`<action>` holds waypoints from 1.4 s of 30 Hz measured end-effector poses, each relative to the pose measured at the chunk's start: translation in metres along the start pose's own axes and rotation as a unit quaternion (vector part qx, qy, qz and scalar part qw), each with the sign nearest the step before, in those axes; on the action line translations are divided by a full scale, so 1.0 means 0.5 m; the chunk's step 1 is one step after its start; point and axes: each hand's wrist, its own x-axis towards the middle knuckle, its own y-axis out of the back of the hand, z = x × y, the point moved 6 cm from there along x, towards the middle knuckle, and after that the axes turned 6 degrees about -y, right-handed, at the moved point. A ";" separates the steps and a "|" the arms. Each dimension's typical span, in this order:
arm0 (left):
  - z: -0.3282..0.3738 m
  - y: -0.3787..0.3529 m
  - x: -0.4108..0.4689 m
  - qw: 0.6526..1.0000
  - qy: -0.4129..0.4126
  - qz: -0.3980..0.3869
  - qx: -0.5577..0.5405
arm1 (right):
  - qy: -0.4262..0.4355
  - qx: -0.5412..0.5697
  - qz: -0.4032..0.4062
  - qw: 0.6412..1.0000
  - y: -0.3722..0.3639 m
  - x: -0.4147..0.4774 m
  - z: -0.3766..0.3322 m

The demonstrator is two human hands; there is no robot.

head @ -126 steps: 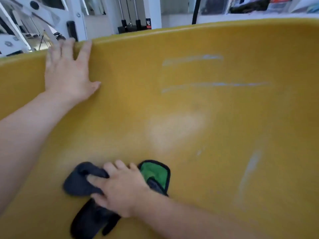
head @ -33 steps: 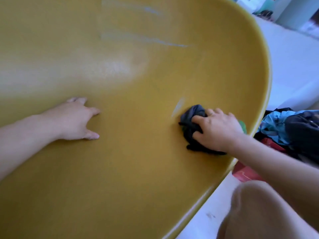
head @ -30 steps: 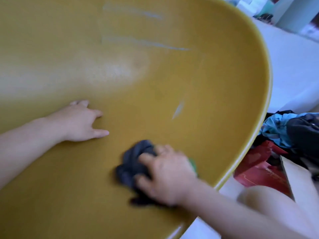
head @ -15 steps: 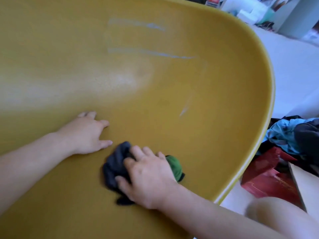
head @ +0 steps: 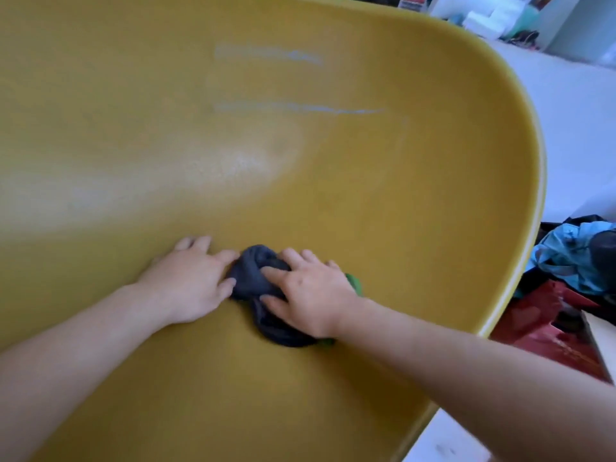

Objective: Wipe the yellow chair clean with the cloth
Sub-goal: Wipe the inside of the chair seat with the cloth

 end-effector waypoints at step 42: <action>-0.009 0.010 -0.024 0.982 -0.082 0.150 0.084 | -0.044 0.073 0.032 0.996 0.029 0.257 0.085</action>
